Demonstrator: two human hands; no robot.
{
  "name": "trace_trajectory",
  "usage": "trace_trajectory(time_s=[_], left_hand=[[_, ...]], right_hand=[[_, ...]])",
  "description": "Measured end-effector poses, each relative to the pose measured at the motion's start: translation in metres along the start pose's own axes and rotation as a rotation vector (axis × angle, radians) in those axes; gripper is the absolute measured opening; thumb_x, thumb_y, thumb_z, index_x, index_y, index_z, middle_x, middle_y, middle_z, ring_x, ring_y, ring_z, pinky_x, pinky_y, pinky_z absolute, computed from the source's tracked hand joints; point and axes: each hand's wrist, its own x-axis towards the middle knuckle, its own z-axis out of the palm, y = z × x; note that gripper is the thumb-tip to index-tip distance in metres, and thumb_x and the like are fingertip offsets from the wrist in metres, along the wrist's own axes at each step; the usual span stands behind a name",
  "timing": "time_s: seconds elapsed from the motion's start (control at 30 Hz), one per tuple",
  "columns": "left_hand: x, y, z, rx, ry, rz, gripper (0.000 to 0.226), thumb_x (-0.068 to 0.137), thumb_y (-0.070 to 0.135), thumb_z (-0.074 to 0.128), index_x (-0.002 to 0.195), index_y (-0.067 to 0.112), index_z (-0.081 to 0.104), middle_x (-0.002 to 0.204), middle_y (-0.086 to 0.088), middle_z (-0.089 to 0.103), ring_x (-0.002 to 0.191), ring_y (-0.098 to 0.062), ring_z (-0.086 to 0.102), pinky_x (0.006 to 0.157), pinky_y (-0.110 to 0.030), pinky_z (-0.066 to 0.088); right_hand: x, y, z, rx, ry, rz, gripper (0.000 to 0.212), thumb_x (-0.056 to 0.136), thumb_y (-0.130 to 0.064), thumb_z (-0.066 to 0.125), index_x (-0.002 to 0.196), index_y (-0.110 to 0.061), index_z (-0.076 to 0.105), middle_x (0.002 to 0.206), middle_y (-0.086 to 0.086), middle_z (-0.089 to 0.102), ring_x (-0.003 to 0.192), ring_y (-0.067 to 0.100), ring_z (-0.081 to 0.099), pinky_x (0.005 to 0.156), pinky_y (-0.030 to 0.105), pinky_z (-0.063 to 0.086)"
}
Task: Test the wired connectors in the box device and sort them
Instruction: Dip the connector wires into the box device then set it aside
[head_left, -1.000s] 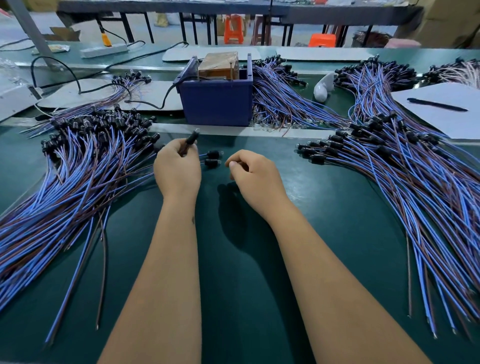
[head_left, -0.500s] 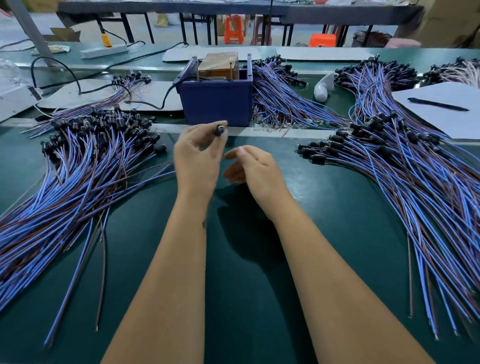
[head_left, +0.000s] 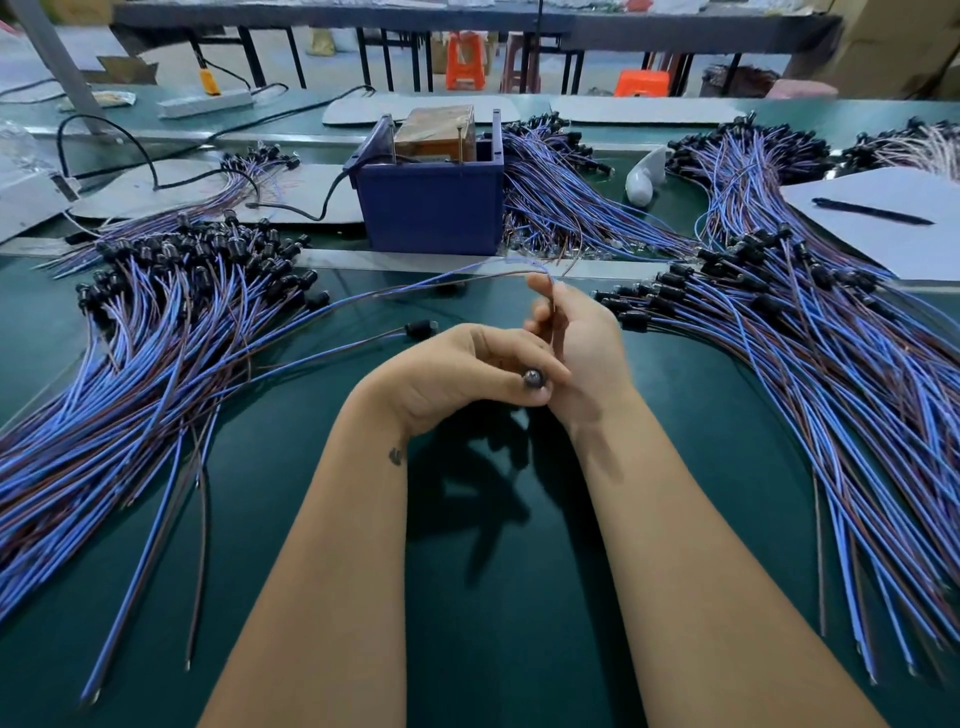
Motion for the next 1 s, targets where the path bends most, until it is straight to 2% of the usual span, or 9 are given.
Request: trace_trajectory(time_s=[0.13, 0.23, 0.33, 0.43, 0.57, 0.67, 0.8, 0.9, 1.0], left_hand=[[-0.005, 0.001, -0.006, 0.031, -0.077, 0.005, 0.056, 0.073, -0.015, 0.053, 0.099, 0.028, 0.079, 0.099, 0.003, 0.073, 0.099, -0.007, 0.063, 0.084, -0.014, 0.046], [-0.001, -0.001, -0.007, 0.052, 0.248, -0.003, 0.068, 0.072, -0.024, 0.039, 0.087, 0.029, 0.080, 0.095, 0.008, 0.075, 0.099, -0.005, 0.065, 0.079, -0.014, 0.047], [0.006, -0.001, -0.009, -0.056, 0.639, -0.079, 0.039, 0.093, -0.001, 0.048, 0.092, 0.026, 0.075, 0.087, 0.011, 0.074, 0.084, -0.006, 0.065, 0.076, -0.022, 0.050], [0.011, -0.003, -0.011, -0.157, 0.803, -0.045, 0.019, 0.099, 0.019, 0.053, 0.096, 0.023, 0.071, 0.087, 0.009, 0.075, 0.083, -0.008, 0.069, 0.074, -0.025, 0.051], [0.016, -0.005, -0.011, -0.198, 0.989, 0.062, 0.015, 0.096, 0.016, 0.061, 0.085, 0.022, 0.070, 0.081, 0.005, 0.071, 0.072, -0.013, 0.063, 0.079, -0.037, 0.048], [0.016, -0.006, -0.013, -0.177, 1.021, 0.075, 0.014, 0.091, 0.009, 0.065, 0.094, 0.022, 0.069, 0.077, 0.007, 0.069, 0.068, -0.008, 0.057, 0.069, -0.030, 0.047], [0.015, -0.003, -0.009, -0.158, 0.905, 0.044, 0.018, 0.090, 0.007, 0.066, 0.094, 0.023, 0.073, 0.077, 0.004, 0.070, 0.070, -0.013, 0.056, 0.062, -0.018, 0.043], [0.019, -0.004, -0.001, -0.142, 0.915, 0.029, 0.015, 0.094, 0.012, 0.062, 0.101, 0.019, 0.073, 0.088, -0.007, 0.069, 0.080, -0.024, 0.056, 0.067, -0.024, 0.050], [0.021, -0.003, 0.005, -0.125, 0.909, 0.005, 0.018, 0.097, 0.017, 0.059, 0.109, 0.013, 0.073, 0.102, -0.013, 0.073, 0.088, -0.022, 0.065, 0.088, -0.044, 0.055]], right_hand=[[0.005, -0.003, -0.003, 0.056, -0.035, 0.007, 0.022, 0.100, -0.016, 0.042, 0.093, -0.008, 0.061, 0.050, -0.006, 0.036, 0.043, 0.008, 0.031, 0.047, 0.021, 0.025], [0.005, -0.007, -0.005, 0.040, -0.098, 0.048, 0.027, 0.097, -0.012, 0.036, 0.090, -0.006, 0.062, 0.047, -0.005, 0.033, 0.040, 0.009, 0.030, 0.045, 0.020, 0.028], [0.001, -0.007, -0.005, -0.128, -0.205, 0.064, 0.029, 0.093, -0.008, 0.035, 0.086, -0.006, 0.062, 0.049, -0.002, 0.038, 0.045, 0.011, 0.034, 0.048, 0.021, 0.031], [-0.004, 0.000, 0.000, -0.421, -0.279, 0.003, 0.028, 0.091, -0.003, 0.038, 0.081, -0.007, 0.064, 0.048, 0.002, 0.049, 0.045, 0.014, 0.043, 0.046, 0.021, 0.039], [-0.009, 0.010, 0.007, -0.750, -0.321, -0.072, 0.028, 0.088, 0.002, 0.042, 0.076, -0.009, 0.064, 0.052, 0.009, 0.056, 0.044, 0.017, 0.047, 0.047, 0.020, 0.044], [-0.011, 0.013, 0.010, -0.855, -0.349, -0.084, 0.025, 0.088, 0.001, 0.041, 0.079, -0.008, 0.063, 0.055, 0.011, 0.058, 0.045, 0.018, 0.048, 0.050, 0.024, 0.043], [-0.010, 0.013, 0.010, -0.740, -0.264, -0.102, 0.023, 0.097, -0.008, 0.045, 0.082, -0.011, 0.062, 0.062, 0.012, 0.059, 0.052, 0.021, 0.053, 0.054, 0.028, 0.043], [-0.009, 0.016, 0.009, -0.767, -0.234, -0.192, 0.020, 0.098, -0.010, 0.051, 0.083, -0.014, 0.064, 0.069, 0.008, 0.062, 0.061, 0.018, 0.056, 0.058, 0.027, 0.046], [-0.008, 0.018, 0.008, -0.799, -0.224, -0.237, 0.015, 0.098, -0.008, 0.054, 0.091, -0.013, 0.066, 0.069, -0.001, 0.062, 0.059, 0.007, 0.055, 0.055, 0.020, 0.047]])
